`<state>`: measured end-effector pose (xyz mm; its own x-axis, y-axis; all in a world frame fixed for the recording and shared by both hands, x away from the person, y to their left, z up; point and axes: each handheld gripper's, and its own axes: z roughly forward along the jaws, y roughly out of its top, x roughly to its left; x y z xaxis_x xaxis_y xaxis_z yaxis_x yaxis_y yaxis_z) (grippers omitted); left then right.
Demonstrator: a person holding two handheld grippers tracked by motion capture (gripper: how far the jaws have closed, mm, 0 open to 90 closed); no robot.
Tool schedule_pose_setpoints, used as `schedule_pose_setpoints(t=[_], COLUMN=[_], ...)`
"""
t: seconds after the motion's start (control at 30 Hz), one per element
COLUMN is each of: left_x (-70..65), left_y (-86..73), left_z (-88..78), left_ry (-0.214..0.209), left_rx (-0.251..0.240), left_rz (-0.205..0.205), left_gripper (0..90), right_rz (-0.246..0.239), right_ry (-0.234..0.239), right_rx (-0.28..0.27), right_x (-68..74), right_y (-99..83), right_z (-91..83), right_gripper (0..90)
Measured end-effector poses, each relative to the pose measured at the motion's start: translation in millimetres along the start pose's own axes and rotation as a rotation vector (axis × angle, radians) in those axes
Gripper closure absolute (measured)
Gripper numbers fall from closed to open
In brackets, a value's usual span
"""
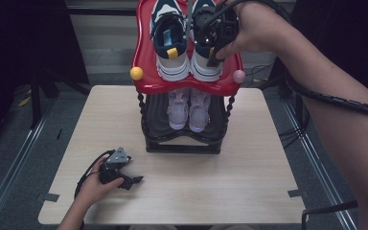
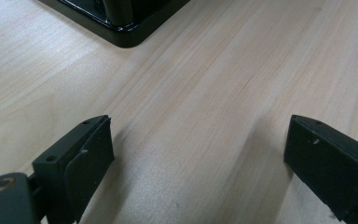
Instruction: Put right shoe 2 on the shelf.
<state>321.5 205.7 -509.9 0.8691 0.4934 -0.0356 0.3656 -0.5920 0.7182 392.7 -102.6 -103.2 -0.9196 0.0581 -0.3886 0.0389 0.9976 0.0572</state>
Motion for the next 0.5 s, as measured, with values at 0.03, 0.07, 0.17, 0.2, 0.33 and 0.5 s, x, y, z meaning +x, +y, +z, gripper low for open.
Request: schedule_pose_setpoints(t=[0.03,0.07,0.17,0.2,0.33,0.5], left_x=[0.0,0.0,0.0,0.0,0.0,0.1], left_y=[0.0,0.0,0.0,0.0,0.0,0.0], left_z=[0.0,0.0,0.0,0.0,0.0,0.0], left_ry=[0.0,0.0,0.0,0.0,0.0,0.0], left_rx=[0.0,0.0,0.0,0.0,0.0,0.0], left_rz=[0.0,0.0,0.0,0.0,0.0,0.0], left_gripper=[7.6,7.7,7.7,7.7,7.6,7.6], right_rz=[0.001,0.011,0.034,0.037,0.055,0.097], right_ry=[0.001,-0.011,-0.023,-0.025,-0.032,-0.025], right_rx=[0.001,0.001,-0.005,-0.019,-0.053,-0.08], right_x=[0.2,0.9,2.2,1.9,3.8,5.7], right_y=[-1.0,-1.5,-3.0,-4.1,-8.4,-18.3], right_z=[-0.1,-0.1,-1.3,-2.0,-8.0,-14.9], right_gripper=[60.7,59.0,51.6,49.9,43.9,40.4])
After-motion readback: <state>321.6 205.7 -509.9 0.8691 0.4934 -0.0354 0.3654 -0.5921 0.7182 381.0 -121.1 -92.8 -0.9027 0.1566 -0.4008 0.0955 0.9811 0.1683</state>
